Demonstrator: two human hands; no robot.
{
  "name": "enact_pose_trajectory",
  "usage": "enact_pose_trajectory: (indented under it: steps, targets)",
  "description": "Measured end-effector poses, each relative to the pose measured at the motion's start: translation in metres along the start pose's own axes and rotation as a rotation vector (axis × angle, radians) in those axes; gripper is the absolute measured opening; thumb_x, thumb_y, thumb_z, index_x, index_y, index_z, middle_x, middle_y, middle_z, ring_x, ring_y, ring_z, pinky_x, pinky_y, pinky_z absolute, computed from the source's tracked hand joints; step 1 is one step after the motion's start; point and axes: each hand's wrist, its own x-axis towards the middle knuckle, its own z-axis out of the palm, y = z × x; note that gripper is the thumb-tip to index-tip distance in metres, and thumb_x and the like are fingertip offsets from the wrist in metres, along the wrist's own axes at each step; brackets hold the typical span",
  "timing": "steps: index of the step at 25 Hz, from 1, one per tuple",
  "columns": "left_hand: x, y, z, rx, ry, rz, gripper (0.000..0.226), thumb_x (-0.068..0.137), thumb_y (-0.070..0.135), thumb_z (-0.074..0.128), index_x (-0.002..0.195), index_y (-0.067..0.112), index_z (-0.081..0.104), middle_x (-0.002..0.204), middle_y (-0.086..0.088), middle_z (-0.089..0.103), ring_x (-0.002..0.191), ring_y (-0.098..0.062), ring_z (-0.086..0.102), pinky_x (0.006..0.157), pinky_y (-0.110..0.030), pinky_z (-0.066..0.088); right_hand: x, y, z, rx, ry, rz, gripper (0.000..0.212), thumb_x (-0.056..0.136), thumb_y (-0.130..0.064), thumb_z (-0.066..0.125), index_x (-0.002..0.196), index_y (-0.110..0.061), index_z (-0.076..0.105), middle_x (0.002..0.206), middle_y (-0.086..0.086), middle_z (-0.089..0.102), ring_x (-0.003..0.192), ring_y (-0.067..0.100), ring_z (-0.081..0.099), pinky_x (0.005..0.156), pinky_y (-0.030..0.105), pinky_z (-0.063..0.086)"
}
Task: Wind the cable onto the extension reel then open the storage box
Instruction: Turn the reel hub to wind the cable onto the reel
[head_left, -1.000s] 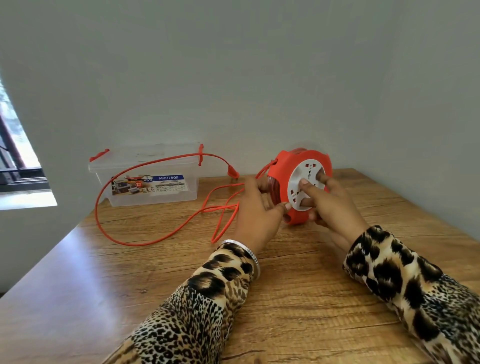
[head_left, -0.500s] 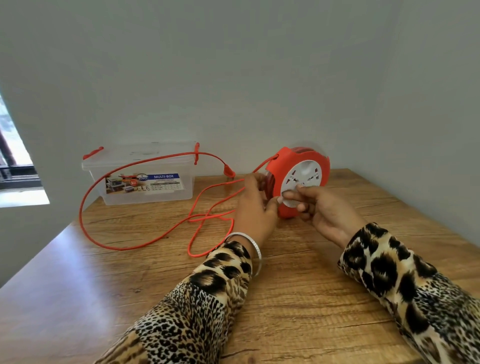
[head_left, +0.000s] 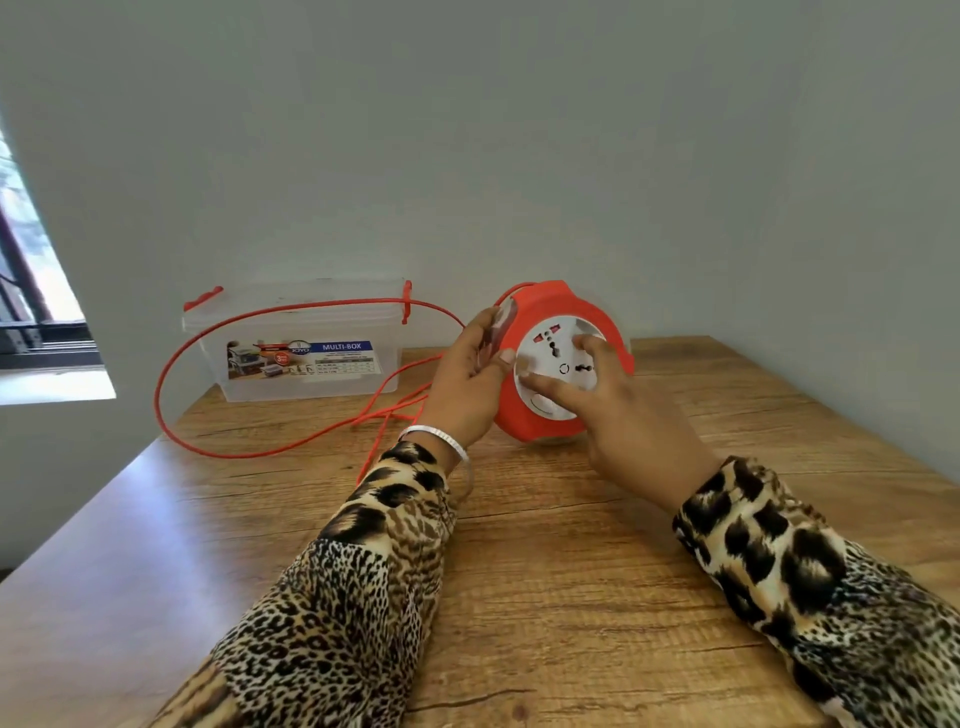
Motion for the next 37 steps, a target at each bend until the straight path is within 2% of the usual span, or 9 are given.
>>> enact_pose_trajectory:
  steps: [3, 8, 13, 18, 22, 26, 30, 33, 37]
  targets:
    - [-0.002, 0.005, 0.001, 0.003, -0.062, -0.008, 0.048, 0.098, 0.009, 0.049, 0.142, 0.025, 0.041, 0.127, 0.012, 0.052, 0.113, -0.004, 0.056, 0.083, -0.014, 0.053, 0.004, -0.001, -0.001, -0.090, -0.020, 0.040, 0.076, 0.091, -0.017, 0.052, 0.146, -0.050, 0.010, 0.153, 0.022, 0.015, 0.098, 0.031, 0.059, 0.077, 0.037, 0.050]
    - [-0.003, 0.005, 0.005, 0.055, -0.063, 0.029, 0.046, 0.095, 0.012, 0.054, 0.137, 0.029, 0.045, 0.134, 0.004, 0.054, 0.118, -0.016, 0.057, 0.093, -0.032, 0.053, 0.004, 0.006, 0.010, -0.254, 0.109, 0.061, 0.076, 0.079, -0.030, 0.071, 0.141, -0.045, 0.028, 0.126, 0.024, 0.053, 0.079, 0.031, 0.067, 0.076, 0.047, 0.050]
    - [-0.006, 0.009, 0.006, 0.187, -0.018, 0.056, 0.051, 0.091, 0.015, 0.062, 0.137, 0.030, 0.047, 0.129, 0.006, 0.056, 0.120, -0.016, 0.056, 0.098, -0.038, 0.051, 0.002, 0.006, 0.008, -0.209, 0.180, 0.113, 0.062, 0.089, -0.036, 0.053, 0.140, -0.044, 0.019, 0.121, 0.018, 0.060, 0.076, 0.026, 0.067, 0.079, 0.043, 0.045]
    - [-0.009, 0.004, 0.015, 0.098, -0.007, 0.019, 0.048, 0.087, 0.013, 0.067, 0.128, 0.031, 0.052, 0.124, 0.004, 0.058, 0.098, -0.023, 0.067, 0.082, -0.040, 0.059, 0.000, 0.008, -0.001, 0.010, 0.173, 0.265, 0.059, 0.087, -0.048, 0.051, 0.141, -0.044, 0.027, 0.099, 0.004, 0.068, 0.078, 0.022, 0.063, 0.066, 0.033, 0.050]
    - [-0.011, -0.003, 0.025, 0.143, 0.046, 0.042, 0.048, 0.078, 0.017, 0.074, 0.114, 0.040, 0.053, 0.119, 0.007, 0.061, 0.094, -0.025, 0.066, 0.081, -0.047, 0.059, -0.002, 0.012, -0.001, 0.330, 0.154, 0.493, 0.065, 0.079, -0.057, 0.061, 0.138, -0.041, 0.038, 0.118, 0.003, 0.065, 0.096, 0.023, 0.063, 0.070, 0.030, 0.049]
    - [-0.017, -0.006, 0.041, 0.224, 0.068, 0.058, 0.049, 0.074, 0.021, 0.075, 0.111, 0.037, 0.047, 0.112, 0.013, 0.059, 0.096, -0.024, 0.067, 0.082, -0.046, 0.058, 0.001, 0.016, 0.000, 1.024, 0.222, 0.738, 0.073, 0.073, -0.054, 0.071, 0.136, -0.029, 0.045, 0.134, 0.000, 0.053, 0.111, 0.020, 0.058, 0.083, 0.039, 0.054]
    - [-0.019, -0.011, 0.050, 0.303, 0.053, 0.087, 0.051, 0.075, 0.020, 0.074, 0.108, 0.036, 0.038, 0.110, 0.010, 0.056, 0.092, -0.022, 0.065, 0.083, -0.042, 0.056, 0.005, 0.019, -0.003, 1.488, 0.127, 0.905, 0.053, 0.083, -0.041, 0.068, 0.130, -0.025, 0.050, 0.111, 0.013, 0.065, 0.046, 0.006, 0.050, 0.037, 0.020, 0.036]
    - [-0.020, -0.013, 0.050, 0.376, 0.071, 0.092, 0.051, 0.076, 0.017, 0.074, 0.109, 0.029, 0.037, 0.109, 0.006, 0.053, 0.097, -0.014, 0.058, 0.085, -0.032, 0.052, 0.006, 0.016, -0.002, 1.681, 0.120, 0.909, 0.012, 0.088, -0.030, 0.062, 0.099, -0.026, 0.057, 0.085, 0.009, 0.066, 0.034, 0.006, 0.034, 0.037, 0.019, 0.026]
    - [-0.019, -0.017, 0.051, 0.426, 0.064, 0.066, 0.049, 0.077, 0.018, 0.072, 0.116, 0.020, 0.042, 0.114, 0.000, 0.055, 0.104, -0.020, 0.057, 0.090, -0.038, 0.050, 0.005, 0.011, -0.001, 1.841, 0.116, 0.944, 0.009, 0.091, -0.025, 0.054, 0.099, -0.023, 0.051, 0.084, 0.009, 0.064, 0.031, 0.005, 0.030, 0.043, 0.021, 0.023]
